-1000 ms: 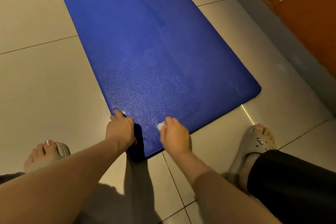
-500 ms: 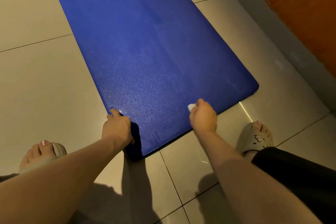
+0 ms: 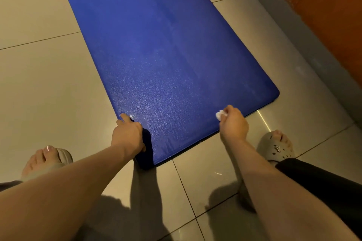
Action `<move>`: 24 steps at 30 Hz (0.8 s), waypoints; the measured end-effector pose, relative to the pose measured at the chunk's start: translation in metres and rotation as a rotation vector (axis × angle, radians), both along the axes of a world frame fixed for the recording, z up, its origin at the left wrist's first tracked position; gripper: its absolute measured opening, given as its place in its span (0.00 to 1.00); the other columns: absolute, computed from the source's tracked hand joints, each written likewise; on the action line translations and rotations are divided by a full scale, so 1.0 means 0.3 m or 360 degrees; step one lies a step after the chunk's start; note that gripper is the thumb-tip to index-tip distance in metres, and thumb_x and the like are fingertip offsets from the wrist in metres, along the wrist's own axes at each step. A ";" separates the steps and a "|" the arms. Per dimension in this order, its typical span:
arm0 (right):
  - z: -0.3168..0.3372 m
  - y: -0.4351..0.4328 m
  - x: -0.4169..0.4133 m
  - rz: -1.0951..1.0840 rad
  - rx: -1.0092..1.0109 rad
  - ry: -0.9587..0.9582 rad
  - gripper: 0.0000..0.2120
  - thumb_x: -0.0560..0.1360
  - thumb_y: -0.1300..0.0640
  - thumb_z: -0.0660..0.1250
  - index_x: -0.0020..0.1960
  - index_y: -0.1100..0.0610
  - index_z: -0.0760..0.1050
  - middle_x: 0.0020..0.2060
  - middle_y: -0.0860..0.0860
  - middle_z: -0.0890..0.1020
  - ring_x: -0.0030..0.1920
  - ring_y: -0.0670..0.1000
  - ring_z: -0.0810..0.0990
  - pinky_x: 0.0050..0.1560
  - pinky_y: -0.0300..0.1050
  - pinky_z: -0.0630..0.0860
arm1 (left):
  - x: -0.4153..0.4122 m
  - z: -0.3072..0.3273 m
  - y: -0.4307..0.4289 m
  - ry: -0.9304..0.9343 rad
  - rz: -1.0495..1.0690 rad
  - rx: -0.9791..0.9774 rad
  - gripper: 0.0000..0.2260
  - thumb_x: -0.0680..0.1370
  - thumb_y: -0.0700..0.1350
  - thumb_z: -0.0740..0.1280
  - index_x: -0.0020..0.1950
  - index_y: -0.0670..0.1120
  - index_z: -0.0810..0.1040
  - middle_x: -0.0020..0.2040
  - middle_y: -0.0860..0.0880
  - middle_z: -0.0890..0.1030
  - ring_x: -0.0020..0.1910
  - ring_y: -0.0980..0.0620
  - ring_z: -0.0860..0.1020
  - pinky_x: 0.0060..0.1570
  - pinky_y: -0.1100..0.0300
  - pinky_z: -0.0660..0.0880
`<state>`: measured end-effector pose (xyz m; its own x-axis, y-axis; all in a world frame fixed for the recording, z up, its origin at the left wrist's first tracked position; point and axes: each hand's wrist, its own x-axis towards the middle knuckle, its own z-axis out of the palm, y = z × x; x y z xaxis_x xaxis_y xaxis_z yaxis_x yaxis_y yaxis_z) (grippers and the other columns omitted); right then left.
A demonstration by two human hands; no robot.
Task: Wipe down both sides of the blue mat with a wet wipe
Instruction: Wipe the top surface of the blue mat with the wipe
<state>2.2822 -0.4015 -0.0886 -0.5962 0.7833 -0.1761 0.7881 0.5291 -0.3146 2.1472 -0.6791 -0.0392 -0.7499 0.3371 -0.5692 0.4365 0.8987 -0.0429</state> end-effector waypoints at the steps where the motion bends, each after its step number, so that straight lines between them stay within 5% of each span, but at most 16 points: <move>1: -0.003 0.016 0.003 -0.0056 0.0004 0.0021 0.06 0.80 0.55 0.67 0.56 0.54 0.76 0.51 0.53 0.79 0.47 0.54 0.81 0.48 0.52 0.81 | 0.000 -0.001 0.001 0.0001 0.0006 0.0006 0.39 0.70 0.57 0.79 0.74 0.42 0.70 0.76 0.37 0.62 0.67 0.37 0.73 0.60 0.53 0.78; 5: -0.014 -0.152 0.022 -0.0082 -0.0006 0.0152 0.06 0.81 0.52 0.64 0.53 0.53 0.75 0.48 0.52 0.78 0.45 0.53 0.81 0.44 0.50 0.81 | -0.003 -0.002 0.002 0.0004 0.0002 0.0008 0.37 0.70 0.57 0.79 0.73 0.43 0.72 0.75 0.37 0.63 0.66 0.37 0.74 0.59 0.53 0.78; 8: -0.030 -0.373 0.049 0.0250 -0.0027 0.0150 0.08 0.81 0.48 0.60 0.52 0.51 0.73 0.46 0.49 0.76 0.41 0.50 0.78 0.37 0.46 0.78 | -0.004 -0.006 0.001 0.0013 0.0000 0.0007 0.38 0.69 0.57 0.79 0.74 0.43 0.72 0.75 0.37 0.64 0.66 0.37 0.74 0.59 0.53 0.78; 13: -0.036 -0.414 0.068 0.0701 -0.0060 0.0161 0.07 0.83 0.51 0.59 0.55 0.52 0.74 0.49 0.49 0.77 0.45 0.50 0.79 0.42 0.43 0.78 | -0.002 -0.007 -0.002 0.0006 0.0015 0.0034 0.37 0.71 0.55 0.79 0.75 0.43 0.70 0.77 0.37 0.61 0.67 0.37 0.73 0.59 0.54 0.78; 19: -0.017 -0.090 0.054 -0.0046 -0.0085 0.0132 0.04 0.81 0.52 0.65 0.55 0.51 0.75 0.51 0.49 0.79 0.48 0.51 0.80 0.47 0.49 0.80 | 0.001 -0.008 -0.010 0.0009 0.0006 0.0048 0.38 0.71 0.56 0.78 0.75 0.43 0.69 0.78 0.37 0.60 0.68 0.38 0.72 0.60 0.54 0.77; 24: -0.014 -0.130 0.049 -0.0099 -0.0100 0.0129 0.07 0.81 0.53 0.65 0.56 0.55 0.76 0.52 0.52 0.80 0.48 0.52 0.80 0.46 0.46 0.79 | -0.005 -0.012 -0.015 -0.0003 -0.0003 0.0047 0.39 0.69 0.58 0.79 0.74 0.42 0.71 0.77 0.36 0.60 0.67 0.37 0.71 0.58 0.53 0.77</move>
